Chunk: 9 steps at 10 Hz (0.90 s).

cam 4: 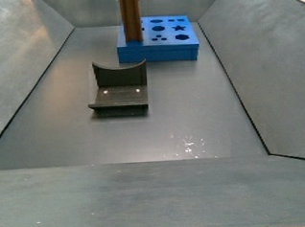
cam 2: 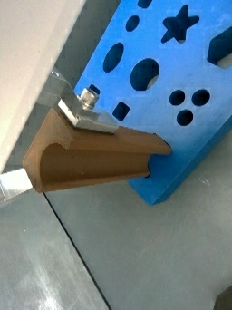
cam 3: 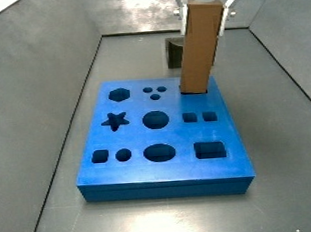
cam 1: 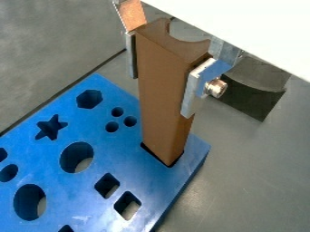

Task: Pick up the arch object. Move up. Rotate the arch object. Move to above the board. Insert the arch object.
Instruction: Insert the arch object.

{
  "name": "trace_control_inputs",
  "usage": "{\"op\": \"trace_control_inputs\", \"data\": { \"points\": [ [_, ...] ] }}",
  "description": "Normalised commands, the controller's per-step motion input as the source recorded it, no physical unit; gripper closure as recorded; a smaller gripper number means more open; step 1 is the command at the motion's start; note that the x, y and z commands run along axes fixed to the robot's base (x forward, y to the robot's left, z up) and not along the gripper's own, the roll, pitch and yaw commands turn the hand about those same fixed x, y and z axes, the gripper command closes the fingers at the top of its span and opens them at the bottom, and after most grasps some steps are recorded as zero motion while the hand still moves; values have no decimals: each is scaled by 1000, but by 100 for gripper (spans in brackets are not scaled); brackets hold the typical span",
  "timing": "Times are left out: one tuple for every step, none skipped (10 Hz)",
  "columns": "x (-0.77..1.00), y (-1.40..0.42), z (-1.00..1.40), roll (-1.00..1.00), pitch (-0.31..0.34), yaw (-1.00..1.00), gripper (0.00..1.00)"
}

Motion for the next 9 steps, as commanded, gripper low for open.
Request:
{"op": "trace_control_inputs", "data": {
  "points": [
    [-103, -134, -469, 14, -19, 346, 100],
    [-51, -126, -446, 0, -23, 354, 100],
    [3, -109, -371, 0, -4, 300, 100],
    [311, 0, -269, 0, 0, 0, 100],
    [420, 80, -306, 0, 0, -69, 100],
    [443, 151, -329, 0, 0, -137, 100],
    [429, 157, -323, 0, 0, -131, 100],
    [109, 11, -614, 47, -13, -17, 100],
    [0, 0, -783, 109, -10, 0, 100]
  ]
}}
